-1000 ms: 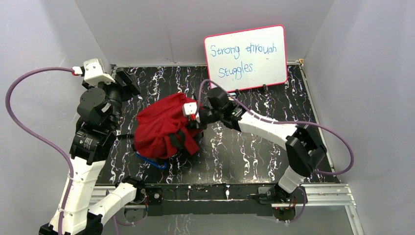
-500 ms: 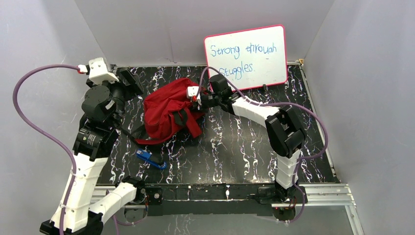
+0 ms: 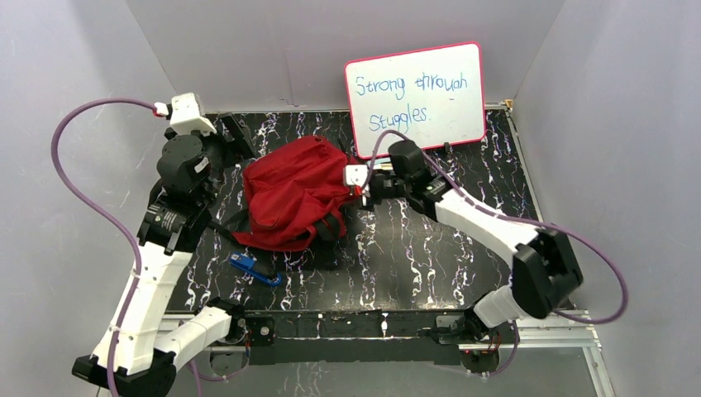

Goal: Pack the student bag
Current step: Place the student bag at the center of the board.

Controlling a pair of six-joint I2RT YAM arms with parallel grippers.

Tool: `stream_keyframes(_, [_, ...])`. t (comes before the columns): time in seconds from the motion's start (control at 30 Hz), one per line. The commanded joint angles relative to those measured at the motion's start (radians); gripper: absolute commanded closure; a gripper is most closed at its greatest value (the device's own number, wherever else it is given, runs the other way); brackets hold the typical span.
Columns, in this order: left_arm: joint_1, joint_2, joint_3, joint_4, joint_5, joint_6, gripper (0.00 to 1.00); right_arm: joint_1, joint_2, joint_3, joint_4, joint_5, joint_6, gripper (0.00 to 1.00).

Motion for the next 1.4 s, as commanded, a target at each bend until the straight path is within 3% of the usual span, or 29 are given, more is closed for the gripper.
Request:
stream_keyframes(0.0, [-0.003,0.021,-0.013,0.041,0.037,-0.025,0.22,-0.004,-0.160,-0.095,0.067,0.035,0.089,0.36])
stream_keyframes(0.17, [-0.004,0.049,-0.028,0.053,0.078,-0.053,0.21,-0.002,-0.266,-0.198,0.318,0.125,0.460,0.36])
stream_keyframes(0.33, [-0.003,0.065,-0.044,0.056,0.095,-0.076,0.21,0.025,-0.205,-0.163,0.415,0.201,0.789,0.44])
stream_keyframes(0.63, [-0.004,0.067,-0.066,0.046,0.125,-0.089,0.20,0.162,-0.011,-0.116,0.394,0.304,0.749,0.52])
stream_keyframes(0.77, [-0.003,0.063,-0.075,0.042,0.130,-0.095,0.20,0.225,0.017,-0.171,0.341,0.406,0.674,0.54])
stream_keyframes(1.13, [-0.003,0.078,-0.101,0.043,0.143,-0.117,0.20,0.255,-0.156,-0.440,0.215,0.462,0.666,0.56])
stream_keyframes(1.37, [-0.003,0.069,-0.145,0.040,0.125,-0.134,0.20,0.256,-0.250,-0.443,0.163,0.500,0.688,0.56])
